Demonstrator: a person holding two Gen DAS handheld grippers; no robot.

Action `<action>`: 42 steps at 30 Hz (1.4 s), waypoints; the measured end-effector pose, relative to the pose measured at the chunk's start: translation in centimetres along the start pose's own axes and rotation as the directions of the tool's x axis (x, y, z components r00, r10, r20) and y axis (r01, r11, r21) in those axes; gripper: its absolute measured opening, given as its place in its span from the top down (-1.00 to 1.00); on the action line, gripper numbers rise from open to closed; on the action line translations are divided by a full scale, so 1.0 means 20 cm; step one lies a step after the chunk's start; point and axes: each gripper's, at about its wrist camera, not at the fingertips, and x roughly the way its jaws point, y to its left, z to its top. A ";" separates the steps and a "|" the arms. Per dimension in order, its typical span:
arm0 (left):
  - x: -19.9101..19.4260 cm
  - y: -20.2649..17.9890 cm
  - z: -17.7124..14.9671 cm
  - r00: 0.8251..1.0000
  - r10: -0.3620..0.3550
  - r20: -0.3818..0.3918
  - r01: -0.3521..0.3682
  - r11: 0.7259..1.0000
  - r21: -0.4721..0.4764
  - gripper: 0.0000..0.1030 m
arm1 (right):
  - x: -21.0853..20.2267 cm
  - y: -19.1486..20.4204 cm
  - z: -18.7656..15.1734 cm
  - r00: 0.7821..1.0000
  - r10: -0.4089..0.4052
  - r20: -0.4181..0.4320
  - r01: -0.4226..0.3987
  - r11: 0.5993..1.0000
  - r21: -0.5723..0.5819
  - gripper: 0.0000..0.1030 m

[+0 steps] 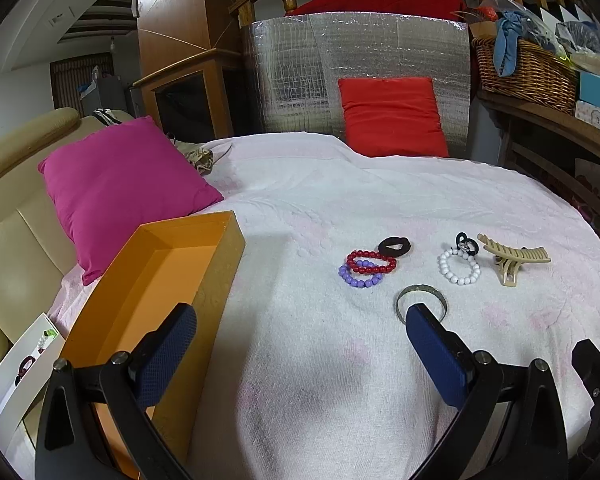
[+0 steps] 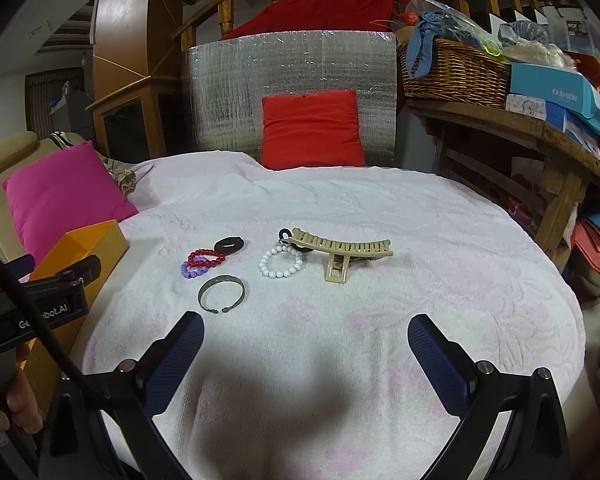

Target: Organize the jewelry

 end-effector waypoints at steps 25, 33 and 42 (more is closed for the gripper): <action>0.02 -0.01 0.01 1.000 -0.008 -0.011 0.008 1.000 0.002 -1.00 | 0.02 -0.02 0.00 1.000 -0.001 -0.017 0.002 1.000 0.018 -1.00; 0.02 0.00 0.01 1.000 -0.006 -0.009 0.006 1.000 -0.002 -1.00 | 0.02 -0.04 0.01 1.000 -0.006 -0.018 0.007 0.999 0.037 -1.00; 0.02 0.02 0.02 1.000 0.006 -0.002 -0.006 1.000 -0.001 -1.00 | 0.01 -0.08 0.03 0.999 -0.028 -0.014 0.029 0.998 0.048 -1.00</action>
